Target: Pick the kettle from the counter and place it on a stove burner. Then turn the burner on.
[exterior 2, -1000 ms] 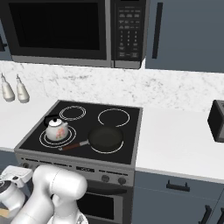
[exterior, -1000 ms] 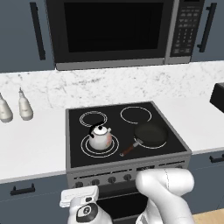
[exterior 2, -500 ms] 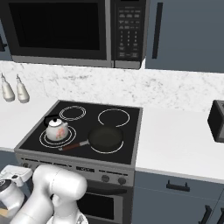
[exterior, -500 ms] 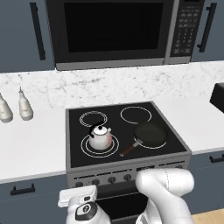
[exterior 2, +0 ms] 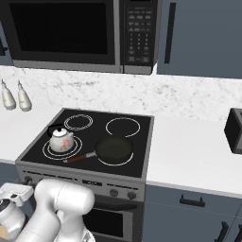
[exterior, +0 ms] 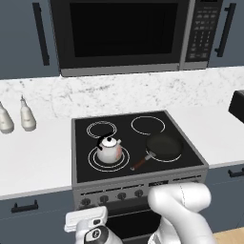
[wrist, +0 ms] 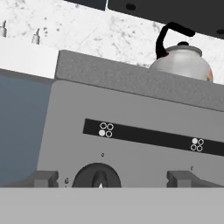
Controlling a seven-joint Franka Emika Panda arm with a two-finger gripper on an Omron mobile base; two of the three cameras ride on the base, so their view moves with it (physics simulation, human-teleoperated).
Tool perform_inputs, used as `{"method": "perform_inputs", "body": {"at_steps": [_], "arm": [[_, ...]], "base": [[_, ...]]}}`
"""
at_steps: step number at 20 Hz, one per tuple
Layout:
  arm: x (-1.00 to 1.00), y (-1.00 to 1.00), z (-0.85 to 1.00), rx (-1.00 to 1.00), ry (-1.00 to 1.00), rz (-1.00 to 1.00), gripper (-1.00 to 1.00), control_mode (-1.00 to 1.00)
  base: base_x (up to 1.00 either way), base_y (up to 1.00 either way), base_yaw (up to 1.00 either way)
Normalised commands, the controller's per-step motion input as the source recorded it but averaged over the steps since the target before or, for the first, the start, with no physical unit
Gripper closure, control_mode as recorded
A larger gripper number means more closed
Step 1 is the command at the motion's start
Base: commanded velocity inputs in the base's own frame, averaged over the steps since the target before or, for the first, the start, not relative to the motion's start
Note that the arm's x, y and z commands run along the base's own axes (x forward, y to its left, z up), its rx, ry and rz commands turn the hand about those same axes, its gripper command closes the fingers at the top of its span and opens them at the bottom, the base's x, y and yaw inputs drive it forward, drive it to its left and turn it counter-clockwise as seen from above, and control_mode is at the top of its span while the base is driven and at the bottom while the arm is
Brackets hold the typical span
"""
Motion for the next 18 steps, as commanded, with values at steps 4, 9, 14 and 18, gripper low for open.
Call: {"method": "perform_inputs", "body": {"at_steps": [4,9,14,18], "arm": [[0.0,0.0,0.0,0.0,-0.03,0.0,-1.0,-1.0],[0.15,0.0,0.0,0.0,0.0,0.0,-1.0,-1.0],[0.19,0.0,-0.16,0.0,0.0,0.0,-1.0,-1.0],[0.05,0.01,-0.28,0.0,0.0,0.0,-1.0,-1.0]], "base": [[0.0,0.0,0.0],[0.0,0.0,0.0],[0.0,0.0,0.0],[0.0,0.0,0.0]]}}
